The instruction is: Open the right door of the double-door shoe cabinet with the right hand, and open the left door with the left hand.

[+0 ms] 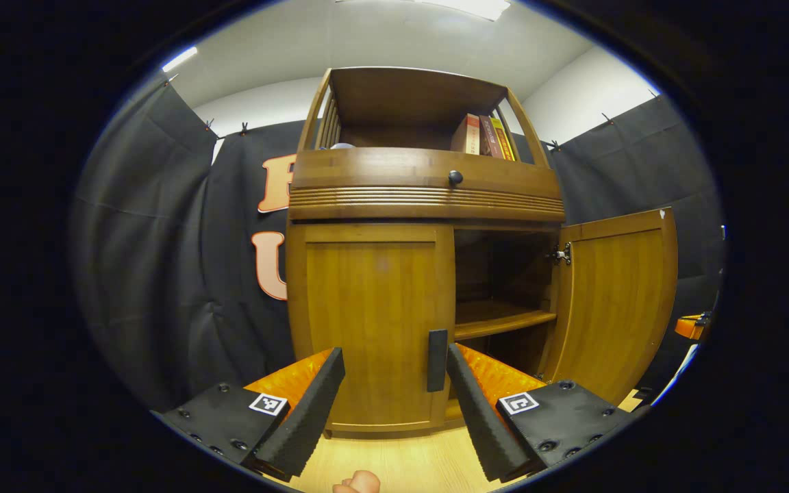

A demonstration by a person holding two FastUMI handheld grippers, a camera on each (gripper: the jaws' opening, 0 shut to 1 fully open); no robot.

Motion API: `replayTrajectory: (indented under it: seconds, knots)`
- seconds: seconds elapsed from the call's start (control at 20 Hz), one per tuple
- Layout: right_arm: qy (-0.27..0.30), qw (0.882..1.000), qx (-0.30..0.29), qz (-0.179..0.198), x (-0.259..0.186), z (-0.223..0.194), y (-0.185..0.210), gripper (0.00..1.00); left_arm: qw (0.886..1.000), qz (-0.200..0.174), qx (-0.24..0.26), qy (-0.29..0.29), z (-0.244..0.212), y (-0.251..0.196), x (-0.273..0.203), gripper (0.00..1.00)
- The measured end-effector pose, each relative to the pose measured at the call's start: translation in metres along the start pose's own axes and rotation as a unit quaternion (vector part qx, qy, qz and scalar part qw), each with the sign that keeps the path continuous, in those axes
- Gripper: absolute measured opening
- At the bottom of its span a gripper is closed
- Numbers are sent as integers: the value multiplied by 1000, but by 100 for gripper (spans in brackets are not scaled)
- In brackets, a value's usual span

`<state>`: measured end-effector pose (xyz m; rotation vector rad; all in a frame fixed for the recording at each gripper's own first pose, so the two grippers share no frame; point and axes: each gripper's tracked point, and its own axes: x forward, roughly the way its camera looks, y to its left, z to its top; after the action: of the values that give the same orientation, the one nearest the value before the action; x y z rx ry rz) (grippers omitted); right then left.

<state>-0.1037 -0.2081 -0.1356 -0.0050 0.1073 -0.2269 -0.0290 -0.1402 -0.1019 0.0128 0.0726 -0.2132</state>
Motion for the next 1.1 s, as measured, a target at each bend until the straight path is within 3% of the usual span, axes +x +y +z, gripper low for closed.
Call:
replayTrajectory:
  seconds: [0.15, 0.2, 0.25, 0.35, 0.4, 0.45, 0.55, 0.6, 0.65, 1.1]
  knots:
    - [-3, 1000, -7, -6, -3, 1, -1, 28, 1000, -2, 8, 2, -18, -13, 20, 95]
    - [-6, 1000, -11, -8, -5, 2, -3, 46, 1000, 5, 13, -1, -23, -13, 28, 94]
    - [-9, 1000, -14, -12, -6, 4, -4, 51, 1000, 13, 17, -8, -28, -12, 36, 95]
    - [-19, 999, -20, -29, -7, 9, -12, 41, 999, 28, 32, -21, -36, -8, 52, 96]
    - [-24, 999, -25, -38, -9, 10, -16, 45, 999, 33, 34, -22, -43, -8, 61, 95]
    - [-28, 998, -31, -45, -10, 11, -19, 57, 999, 32, 33, -21, -50, -12, 70, 96]
    - [-35, 997, -43, -55, -13, 15, -22, 62, 999, 33, 32, -16, -62, -13, 81, 97]
    - [-39, 996, -47, -60, -14, 16, -24, 78, 999, 34, 33, -18, -66, -13, 87, 98]
    - [-42, 996, -49, -62, -15, 17, -25, 68, 999, 34, 34, -19, -70, -15, 93, 99]
    - [-49, 995, -43, -80, -18, 16, -37, 68, 1000, 11, 8, 7, -99, -34, 145, 94]
